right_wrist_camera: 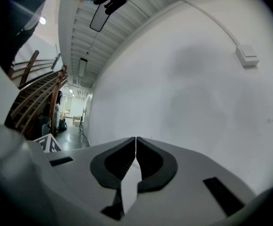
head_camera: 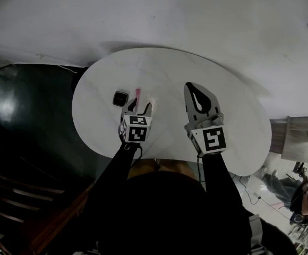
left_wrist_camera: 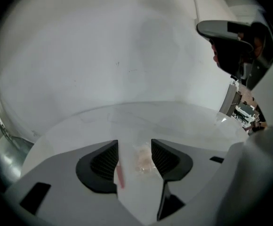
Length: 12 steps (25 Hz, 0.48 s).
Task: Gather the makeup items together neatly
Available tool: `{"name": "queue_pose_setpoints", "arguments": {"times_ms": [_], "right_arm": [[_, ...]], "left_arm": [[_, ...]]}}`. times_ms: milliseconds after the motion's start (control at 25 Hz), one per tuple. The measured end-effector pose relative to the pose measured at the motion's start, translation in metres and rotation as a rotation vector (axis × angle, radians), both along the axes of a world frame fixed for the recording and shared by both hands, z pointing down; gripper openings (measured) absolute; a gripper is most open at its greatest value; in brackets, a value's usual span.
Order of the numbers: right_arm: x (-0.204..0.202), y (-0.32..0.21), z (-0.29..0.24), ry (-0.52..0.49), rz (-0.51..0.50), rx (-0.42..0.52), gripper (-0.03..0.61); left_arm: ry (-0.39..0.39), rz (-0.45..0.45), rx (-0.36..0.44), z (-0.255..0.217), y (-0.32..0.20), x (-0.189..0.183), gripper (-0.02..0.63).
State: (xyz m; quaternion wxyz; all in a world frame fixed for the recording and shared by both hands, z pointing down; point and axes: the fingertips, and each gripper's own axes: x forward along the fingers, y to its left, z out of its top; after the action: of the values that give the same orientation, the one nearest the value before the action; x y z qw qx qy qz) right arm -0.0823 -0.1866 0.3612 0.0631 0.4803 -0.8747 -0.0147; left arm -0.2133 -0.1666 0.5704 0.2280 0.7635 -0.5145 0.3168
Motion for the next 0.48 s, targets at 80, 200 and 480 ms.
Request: {"name": "queue_pose_setpoints", "arguments": {"times_ms": [80, 200, 480], "right_arm": [[-0.010, -0.001, -0.002, -0.006, -0.016, 0.006, 0.028], [-0.029, -0.003, -0.005, -0.009, -0.045, 0.023, 0.028], [-0.063, -0.008, -0.020, -0.026, -0.074, 0.061, 0.028]], "left_arm": [[-0.016, -0.006, 0.064, -0.022, -0.004, -0.015, 0.233], [-0.055, -0.006, 0.179, -0.060, -0.010, -0.043, 0.232], [-0.078, 0.074, 0.433, -0.153, -0.008, -0.084, 0.232]]}}
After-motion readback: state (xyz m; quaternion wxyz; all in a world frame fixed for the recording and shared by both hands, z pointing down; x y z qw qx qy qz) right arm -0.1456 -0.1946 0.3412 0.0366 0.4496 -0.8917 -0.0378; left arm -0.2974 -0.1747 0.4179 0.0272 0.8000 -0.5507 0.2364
